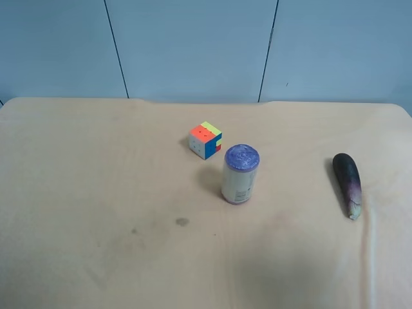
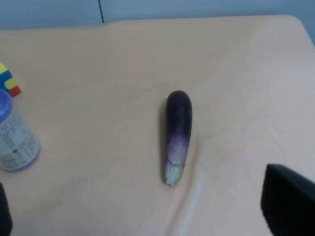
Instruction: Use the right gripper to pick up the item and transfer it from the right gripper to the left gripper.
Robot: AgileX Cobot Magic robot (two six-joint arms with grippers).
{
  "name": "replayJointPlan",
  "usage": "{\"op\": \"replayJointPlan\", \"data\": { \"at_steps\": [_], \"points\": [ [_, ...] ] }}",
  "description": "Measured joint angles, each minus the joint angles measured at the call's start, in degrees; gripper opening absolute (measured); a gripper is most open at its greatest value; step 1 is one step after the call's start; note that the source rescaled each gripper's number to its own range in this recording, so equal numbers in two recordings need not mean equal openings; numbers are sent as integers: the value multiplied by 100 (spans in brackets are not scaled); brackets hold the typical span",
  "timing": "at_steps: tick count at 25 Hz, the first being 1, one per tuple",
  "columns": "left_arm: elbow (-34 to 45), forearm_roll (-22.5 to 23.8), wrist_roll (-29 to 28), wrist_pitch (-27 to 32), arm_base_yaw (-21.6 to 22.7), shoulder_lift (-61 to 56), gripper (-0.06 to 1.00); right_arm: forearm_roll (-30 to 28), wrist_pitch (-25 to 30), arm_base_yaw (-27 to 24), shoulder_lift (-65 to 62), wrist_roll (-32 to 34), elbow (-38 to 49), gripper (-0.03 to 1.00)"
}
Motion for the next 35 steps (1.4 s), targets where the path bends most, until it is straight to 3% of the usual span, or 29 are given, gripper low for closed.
{"op": "replayJointPlan", "data": {
  "at_steps": [13,19,25,35],
  "points": [
    [0,0,0,0,0,0,100,-6,0,0,0,47,0,100],
    [0,0,0,0,0,0,100,-486,202,0,96,394,-278,97],
    [0,0,0,0,0,0,100,-1045,594,0,1233,574,-644,91],
    [0,0,0,0,0,0,100,-2123,342,0,3671,1213,-662,91]
  ]
}}
